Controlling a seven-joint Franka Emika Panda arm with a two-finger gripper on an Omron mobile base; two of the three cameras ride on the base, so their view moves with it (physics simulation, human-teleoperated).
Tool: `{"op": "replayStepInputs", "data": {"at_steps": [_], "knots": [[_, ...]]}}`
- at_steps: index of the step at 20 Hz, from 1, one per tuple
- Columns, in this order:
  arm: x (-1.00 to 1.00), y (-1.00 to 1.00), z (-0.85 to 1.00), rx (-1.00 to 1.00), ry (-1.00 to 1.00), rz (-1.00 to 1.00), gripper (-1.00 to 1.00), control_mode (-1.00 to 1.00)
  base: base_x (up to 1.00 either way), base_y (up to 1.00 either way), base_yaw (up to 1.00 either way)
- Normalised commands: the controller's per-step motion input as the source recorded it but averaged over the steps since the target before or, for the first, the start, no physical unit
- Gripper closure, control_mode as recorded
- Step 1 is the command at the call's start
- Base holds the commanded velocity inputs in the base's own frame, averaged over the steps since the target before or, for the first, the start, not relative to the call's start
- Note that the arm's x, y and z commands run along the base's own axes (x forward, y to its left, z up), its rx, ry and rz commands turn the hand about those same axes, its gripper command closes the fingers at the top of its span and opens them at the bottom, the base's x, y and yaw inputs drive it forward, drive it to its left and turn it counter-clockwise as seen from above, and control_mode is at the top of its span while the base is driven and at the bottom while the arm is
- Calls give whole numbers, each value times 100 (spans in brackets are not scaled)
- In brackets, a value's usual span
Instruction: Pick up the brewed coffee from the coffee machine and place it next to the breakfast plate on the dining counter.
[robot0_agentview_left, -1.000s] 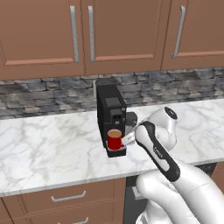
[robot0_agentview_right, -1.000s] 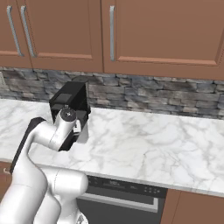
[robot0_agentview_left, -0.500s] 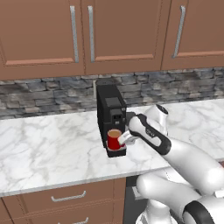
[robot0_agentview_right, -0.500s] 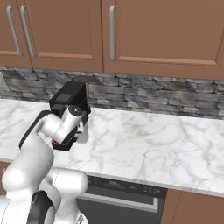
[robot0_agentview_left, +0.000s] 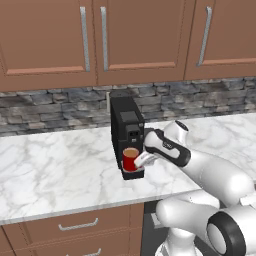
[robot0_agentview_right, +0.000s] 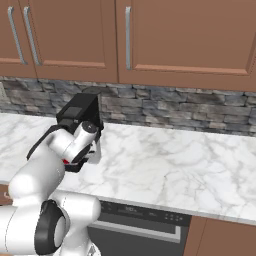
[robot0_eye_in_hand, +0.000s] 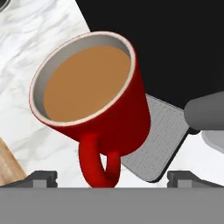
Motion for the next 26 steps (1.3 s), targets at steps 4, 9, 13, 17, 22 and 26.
{"op": "replayStepInputs", "data": {"at_steps": [4,9,13,17,22,26], "knots": [[3,1,-23,0,-8,4,-100,-100,0,0,0],[1,6,-7,0,-7,2,100,-100,0,0,0],[0,12,0,0,-8,0,100,-100,0,0,0],[0,5,0,0,-8,0,100,-100,0,0,0],[0,0,0,0,-5,0,100,-100,0,0,0],[-12,0,0,0,-2,0,100,-100,0,0,0]]}}
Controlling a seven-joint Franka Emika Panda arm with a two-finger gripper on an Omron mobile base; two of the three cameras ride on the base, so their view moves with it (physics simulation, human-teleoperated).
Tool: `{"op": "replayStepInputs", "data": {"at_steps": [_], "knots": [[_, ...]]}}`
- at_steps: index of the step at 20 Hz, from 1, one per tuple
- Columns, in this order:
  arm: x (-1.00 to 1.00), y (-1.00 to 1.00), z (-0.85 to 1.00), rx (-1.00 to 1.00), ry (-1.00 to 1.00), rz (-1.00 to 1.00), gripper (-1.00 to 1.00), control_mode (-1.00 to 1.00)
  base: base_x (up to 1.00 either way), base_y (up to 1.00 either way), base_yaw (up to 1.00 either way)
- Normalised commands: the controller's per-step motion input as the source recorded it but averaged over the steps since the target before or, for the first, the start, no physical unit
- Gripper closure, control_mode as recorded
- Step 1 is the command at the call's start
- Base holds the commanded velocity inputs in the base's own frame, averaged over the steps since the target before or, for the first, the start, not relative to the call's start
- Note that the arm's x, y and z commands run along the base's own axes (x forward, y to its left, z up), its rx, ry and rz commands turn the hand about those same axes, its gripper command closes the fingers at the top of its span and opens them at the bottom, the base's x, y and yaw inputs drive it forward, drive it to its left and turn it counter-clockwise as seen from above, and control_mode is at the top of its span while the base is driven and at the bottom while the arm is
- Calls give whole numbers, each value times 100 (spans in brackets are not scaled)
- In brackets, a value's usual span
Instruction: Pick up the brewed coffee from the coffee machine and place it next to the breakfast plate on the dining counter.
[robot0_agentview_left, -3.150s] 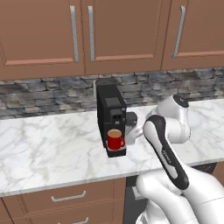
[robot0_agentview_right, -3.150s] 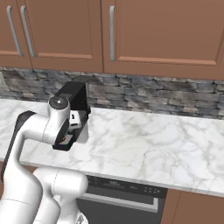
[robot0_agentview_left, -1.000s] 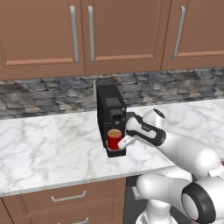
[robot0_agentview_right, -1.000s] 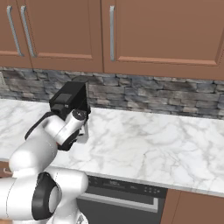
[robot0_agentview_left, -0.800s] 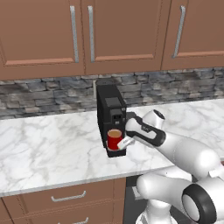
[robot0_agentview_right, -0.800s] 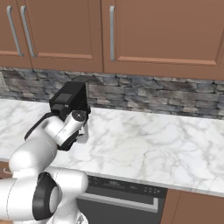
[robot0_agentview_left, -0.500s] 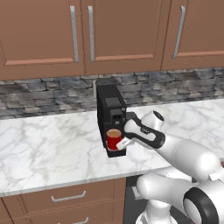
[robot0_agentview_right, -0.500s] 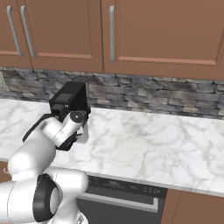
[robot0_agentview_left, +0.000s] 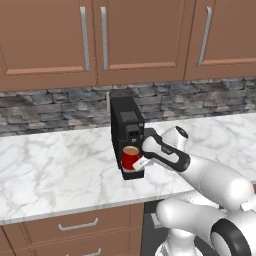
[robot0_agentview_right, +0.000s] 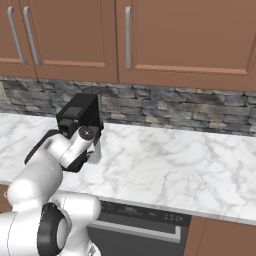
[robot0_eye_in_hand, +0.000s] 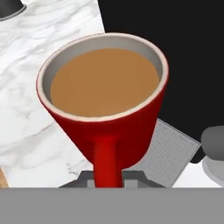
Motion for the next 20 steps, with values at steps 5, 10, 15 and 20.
{"op": "replayStepInputs", "data": {"at_steps": [5,10,15,20], "knots": [[-55,0,20,0,-2,1,100,-100,0,0,0],[-77,0,18,-5,-3,4,100,-100,0,0,0],[-70,-10,55,-8,-15,3,100,-100,0,0,0],[-35,-49,78,-4,-24,0,100,-100,0,0,0]]}}
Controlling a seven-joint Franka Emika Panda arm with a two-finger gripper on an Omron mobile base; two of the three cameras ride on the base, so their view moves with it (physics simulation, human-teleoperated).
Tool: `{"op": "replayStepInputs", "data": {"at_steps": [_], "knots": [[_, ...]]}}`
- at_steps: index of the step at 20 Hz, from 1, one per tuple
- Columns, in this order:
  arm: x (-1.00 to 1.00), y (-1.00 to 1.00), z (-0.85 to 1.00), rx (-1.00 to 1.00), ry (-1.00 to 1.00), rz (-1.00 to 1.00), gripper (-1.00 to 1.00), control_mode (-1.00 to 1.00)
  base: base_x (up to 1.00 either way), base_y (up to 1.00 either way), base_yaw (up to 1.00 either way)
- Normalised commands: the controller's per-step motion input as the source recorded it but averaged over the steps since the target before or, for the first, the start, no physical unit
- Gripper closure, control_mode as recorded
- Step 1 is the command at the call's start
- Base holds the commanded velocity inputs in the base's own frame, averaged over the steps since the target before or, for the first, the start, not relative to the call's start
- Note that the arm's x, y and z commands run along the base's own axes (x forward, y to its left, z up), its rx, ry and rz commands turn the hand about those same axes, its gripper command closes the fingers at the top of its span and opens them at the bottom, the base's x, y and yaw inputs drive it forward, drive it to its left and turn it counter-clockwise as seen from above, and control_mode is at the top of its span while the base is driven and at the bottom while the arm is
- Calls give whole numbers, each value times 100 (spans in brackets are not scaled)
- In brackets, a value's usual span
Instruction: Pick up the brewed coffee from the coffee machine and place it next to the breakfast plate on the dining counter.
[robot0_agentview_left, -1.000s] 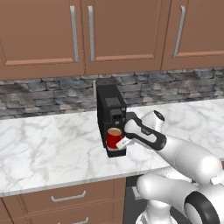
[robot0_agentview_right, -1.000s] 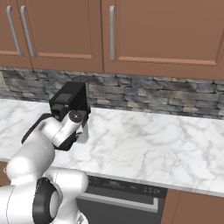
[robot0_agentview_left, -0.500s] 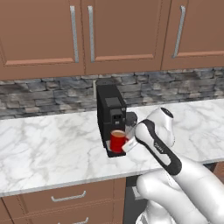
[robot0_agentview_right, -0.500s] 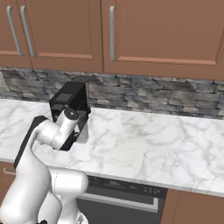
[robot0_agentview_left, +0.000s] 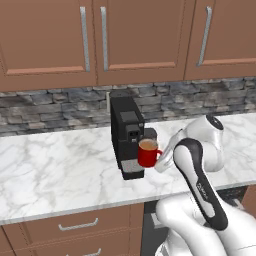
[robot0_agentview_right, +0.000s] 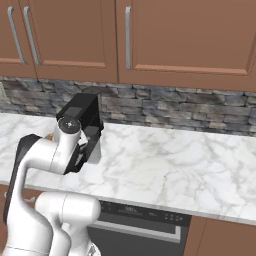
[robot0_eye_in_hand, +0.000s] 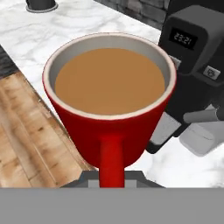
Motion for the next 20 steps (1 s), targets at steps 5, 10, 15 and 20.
{"op": "replayStepInputs", "data": {"at_steps": [5,10,15,20], "knots": [[-53,-54,77,0,-10,0,100,-100,0,0,0],[-76,-33,49,0,0,1,100,-100,0,0,0],[-5,-12,12,0,0,0,100,-100,0,0,0],[3,0,0,0,0,0,100,100,0,0,1]]}}
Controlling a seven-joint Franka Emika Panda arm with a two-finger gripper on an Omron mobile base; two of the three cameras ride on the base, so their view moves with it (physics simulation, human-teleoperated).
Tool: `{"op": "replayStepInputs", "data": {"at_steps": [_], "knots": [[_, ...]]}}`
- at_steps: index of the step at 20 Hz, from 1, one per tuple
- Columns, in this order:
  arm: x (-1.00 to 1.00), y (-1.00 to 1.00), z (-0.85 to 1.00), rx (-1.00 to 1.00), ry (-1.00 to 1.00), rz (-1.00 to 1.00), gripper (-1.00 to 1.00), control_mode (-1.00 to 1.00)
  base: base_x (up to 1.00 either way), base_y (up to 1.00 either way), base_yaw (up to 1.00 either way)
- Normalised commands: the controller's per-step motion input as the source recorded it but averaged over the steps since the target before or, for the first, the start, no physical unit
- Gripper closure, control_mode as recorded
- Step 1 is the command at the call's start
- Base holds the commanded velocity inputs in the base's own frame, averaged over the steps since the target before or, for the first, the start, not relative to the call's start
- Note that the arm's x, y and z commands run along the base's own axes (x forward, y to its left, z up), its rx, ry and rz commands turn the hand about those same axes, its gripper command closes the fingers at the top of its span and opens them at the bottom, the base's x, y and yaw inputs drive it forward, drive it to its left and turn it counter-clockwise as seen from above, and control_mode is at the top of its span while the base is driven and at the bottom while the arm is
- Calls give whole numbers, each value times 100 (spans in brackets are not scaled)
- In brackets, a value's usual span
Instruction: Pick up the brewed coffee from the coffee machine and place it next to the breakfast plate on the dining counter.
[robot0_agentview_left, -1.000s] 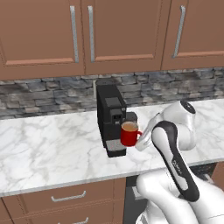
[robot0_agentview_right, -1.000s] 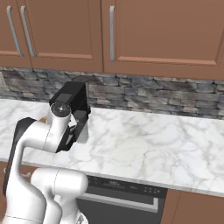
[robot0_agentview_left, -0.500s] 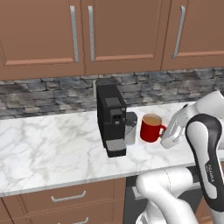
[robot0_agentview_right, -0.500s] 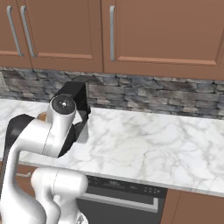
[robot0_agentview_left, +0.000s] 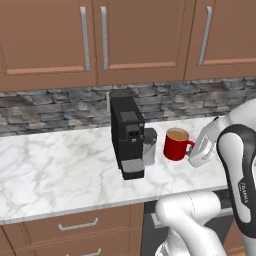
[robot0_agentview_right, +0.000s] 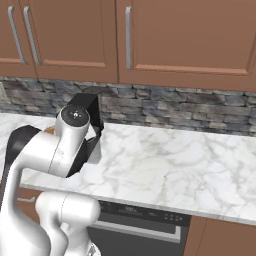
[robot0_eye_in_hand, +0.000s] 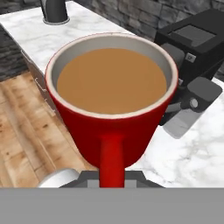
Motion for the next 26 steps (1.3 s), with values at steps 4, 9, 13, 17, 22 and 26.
{"op": "replayStepInputs", "data": {"at_steps": [4,9,13,17,22,26], "knots": [[0,0,0,0,0,0,100,100,-27,32,30],[0,0,0,0,0,0,100,100,-50,52,78],[0,0,0,0,0,0,100,100,-16,33,100],[0,0,0,0,0,0,100,100,-9,12,100],[0,0,0,0,0,0,100,100,-3,2,100],[0,0,0,0,0,0,100,100,0,1,100]]}}
